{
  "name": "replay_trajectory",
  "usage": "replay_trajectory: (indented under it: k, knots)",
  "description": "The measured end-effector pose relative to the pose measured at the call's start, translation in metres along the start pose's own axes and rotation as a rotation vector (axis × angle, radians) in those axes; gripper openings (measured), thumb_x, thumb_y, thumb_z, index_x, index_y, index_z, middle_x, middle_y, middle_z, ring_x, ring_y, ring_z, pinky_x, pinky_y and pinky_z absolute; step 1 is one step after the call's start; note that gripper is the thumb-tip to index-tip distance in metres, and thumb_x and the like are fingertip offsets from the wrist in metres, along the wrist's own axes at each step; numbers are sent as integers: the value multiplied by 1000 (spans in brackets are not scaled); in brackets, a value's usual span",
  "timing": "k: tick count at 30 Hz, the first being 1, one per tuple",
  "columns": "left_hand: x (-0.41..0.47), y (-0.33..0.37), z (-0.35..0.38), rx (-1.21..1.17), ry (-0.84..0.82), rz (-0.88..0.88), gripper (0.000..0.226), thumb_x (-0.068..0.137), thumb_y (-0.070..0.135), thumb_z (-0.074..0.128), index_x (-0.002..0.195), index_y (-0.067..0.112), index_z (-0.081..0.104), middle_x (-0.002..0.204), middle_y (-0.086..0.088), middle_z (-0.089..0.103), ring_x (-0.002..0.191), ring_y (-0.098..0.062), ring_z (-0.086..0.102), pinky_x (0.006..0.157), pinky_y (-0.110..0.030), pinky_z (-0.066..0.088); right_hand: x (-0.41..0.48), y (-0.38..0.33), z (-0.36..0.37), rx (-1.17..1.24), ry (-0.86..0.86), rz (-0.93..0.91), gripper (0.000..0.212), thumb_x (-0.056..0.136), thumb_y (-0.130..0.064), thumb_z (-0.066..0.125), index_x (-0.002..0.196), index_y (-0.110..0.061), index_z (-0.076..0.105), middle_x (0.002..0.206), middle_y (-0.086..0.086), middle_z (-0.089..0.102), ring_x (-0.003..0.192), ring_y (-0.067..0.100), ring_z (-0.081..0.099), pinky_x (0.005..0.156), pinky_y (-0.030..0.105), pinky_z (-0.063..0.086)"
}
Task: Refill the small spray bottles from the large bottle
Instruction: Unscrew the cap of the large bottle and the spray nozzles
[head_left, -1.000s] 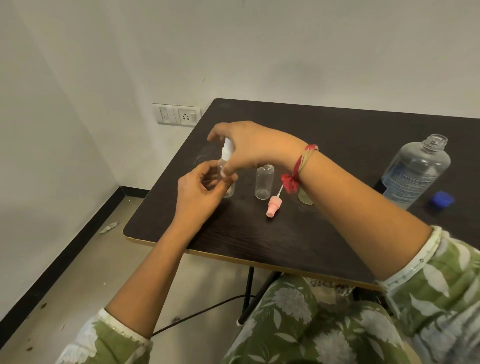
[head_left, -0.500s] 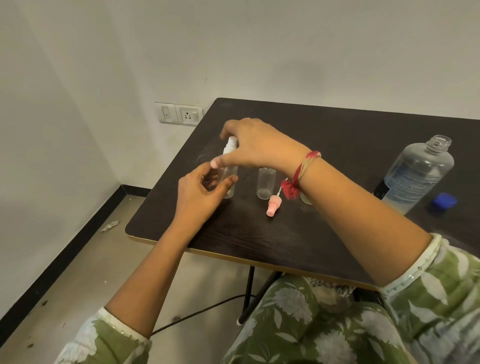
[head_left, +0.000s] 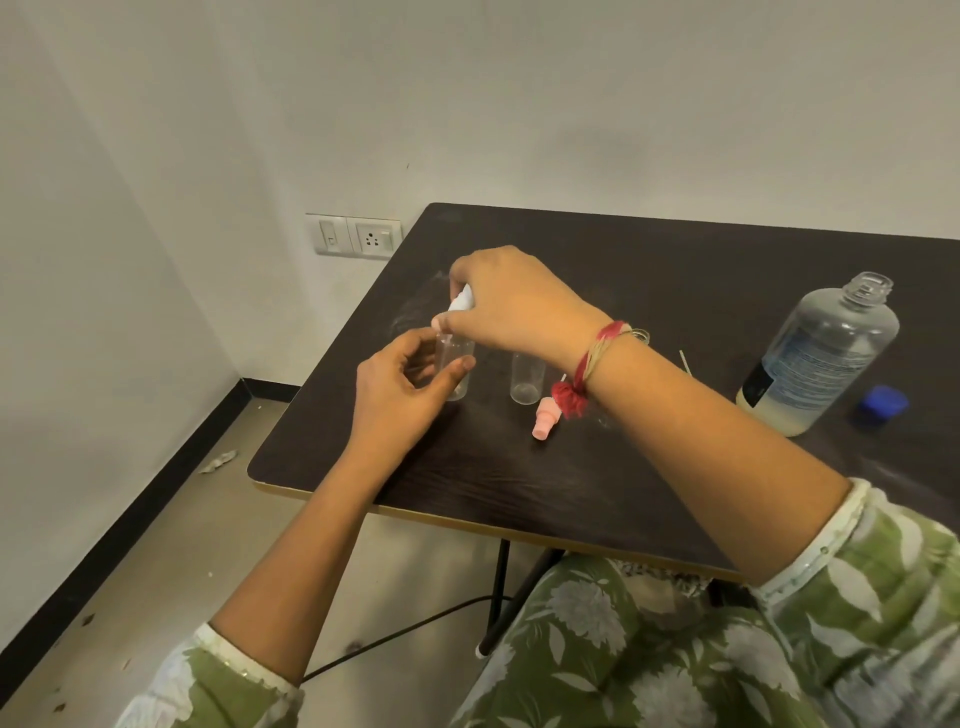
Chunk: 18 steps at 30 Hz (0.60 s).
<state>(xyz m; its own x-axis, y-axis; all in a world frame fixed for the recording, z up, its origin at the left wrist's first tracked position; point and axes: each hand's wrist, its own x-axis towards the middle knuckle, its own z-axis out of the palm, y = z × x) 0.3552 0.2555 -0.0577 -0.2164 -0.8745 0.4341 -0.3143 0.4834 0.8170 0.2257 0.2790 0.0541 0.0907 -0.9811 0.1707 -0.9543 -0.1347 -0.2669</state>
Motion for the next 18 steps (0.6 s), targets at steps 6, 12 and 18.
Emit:
replay_trajectory:
  k: [6,12,18]
  knots:
    - [-1,1,-1,-31,-17,-27,31,80,24,77,107,23,63,88,20,62,83,19,59,70,0,43,-2,1,-10,50,72,-12,10,82,-24,63,87,-20,56,90,-6,52,85,13,48,55,16,30]
    - [2,-1,-4,-61,-3,-57,30,79,24,77,106,20,66,92,19,64,84,16,61,70,-1,45,-12,7,-35,126,177,12,13,79,-27,66,89,-19,63,84,-7,53,82,13,50,54,16,33]
    - [4,-6,-3,-72,17,-62,32,79,26,77,108,17,67,95,13,67,88,10,63,72,-3,45,-22,8,-24,184,315,28,16,79,-26,67,91,-17,65,84,-5,60,80,13,53,65,24,37]
